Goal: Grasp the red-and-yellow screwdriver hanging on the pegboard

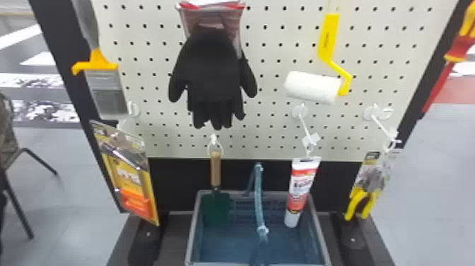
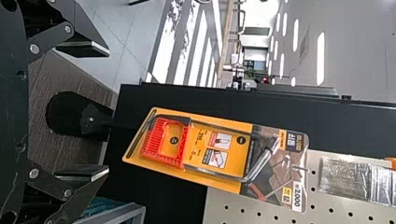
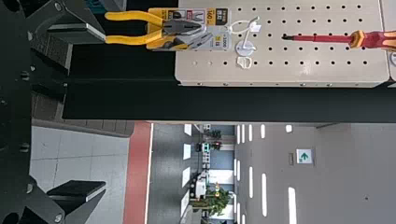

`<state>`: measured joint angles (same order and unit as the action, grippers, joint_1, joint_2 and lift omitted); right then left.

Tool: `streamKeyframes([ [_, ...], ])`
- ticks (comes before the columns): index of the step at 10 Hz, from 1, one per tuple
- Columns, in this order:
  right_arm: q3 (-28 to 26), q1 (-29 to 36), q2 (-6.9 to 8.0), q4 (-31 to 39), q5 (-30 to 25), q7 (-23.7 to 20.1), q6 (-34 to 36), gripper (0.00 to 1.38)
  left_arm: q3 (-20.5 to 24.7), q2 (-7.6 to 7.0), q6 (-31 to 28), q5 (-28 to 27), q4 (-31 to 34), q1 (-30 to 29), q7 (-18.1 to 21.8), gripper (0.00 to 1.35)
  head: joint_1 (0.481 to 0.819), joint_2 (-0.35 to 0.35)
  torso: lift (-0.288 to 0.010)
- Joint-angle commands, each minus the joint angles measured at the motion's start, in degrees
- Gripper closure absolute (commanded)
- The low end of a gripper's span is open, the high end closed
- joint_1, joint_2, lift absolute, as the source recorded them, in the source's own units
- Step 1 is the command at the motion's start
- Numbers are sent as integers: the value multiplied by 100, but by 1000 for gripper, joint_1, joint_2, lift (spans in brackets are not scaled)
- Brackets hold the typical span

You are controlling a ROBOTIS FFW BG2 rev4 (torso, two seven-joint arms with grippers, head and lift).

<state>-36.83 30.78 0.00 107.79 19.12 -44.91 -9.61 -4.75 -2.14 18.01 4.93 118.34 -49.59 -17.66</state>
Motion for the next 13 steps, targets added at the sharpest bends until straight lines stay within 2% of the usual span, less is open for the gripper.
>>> streamKeyframes([
  [1, 0, -11, 5, 0, -5, 0, 3, 182, 0, 3, 0, -1, 0, 10, 0, 387, 549, 0, -100],
  [6, 0, -36, 5, -14, -13, 0, 20, 182, 0, -6, -8, 8, 0, 10, 0, 387, 549, 0, -100],
  [9, 0, -48, 5, 28, -13, 0, 108, 182, 9, -67, -26, 25, 14, 10, 0, 387, 549, 0, -100],
  [13, 0, 13, 5, 731, 4, 0, 477, 182, -26, -102, -44, 60, 14, 10, 0, 387, 549, 0, -100],
])
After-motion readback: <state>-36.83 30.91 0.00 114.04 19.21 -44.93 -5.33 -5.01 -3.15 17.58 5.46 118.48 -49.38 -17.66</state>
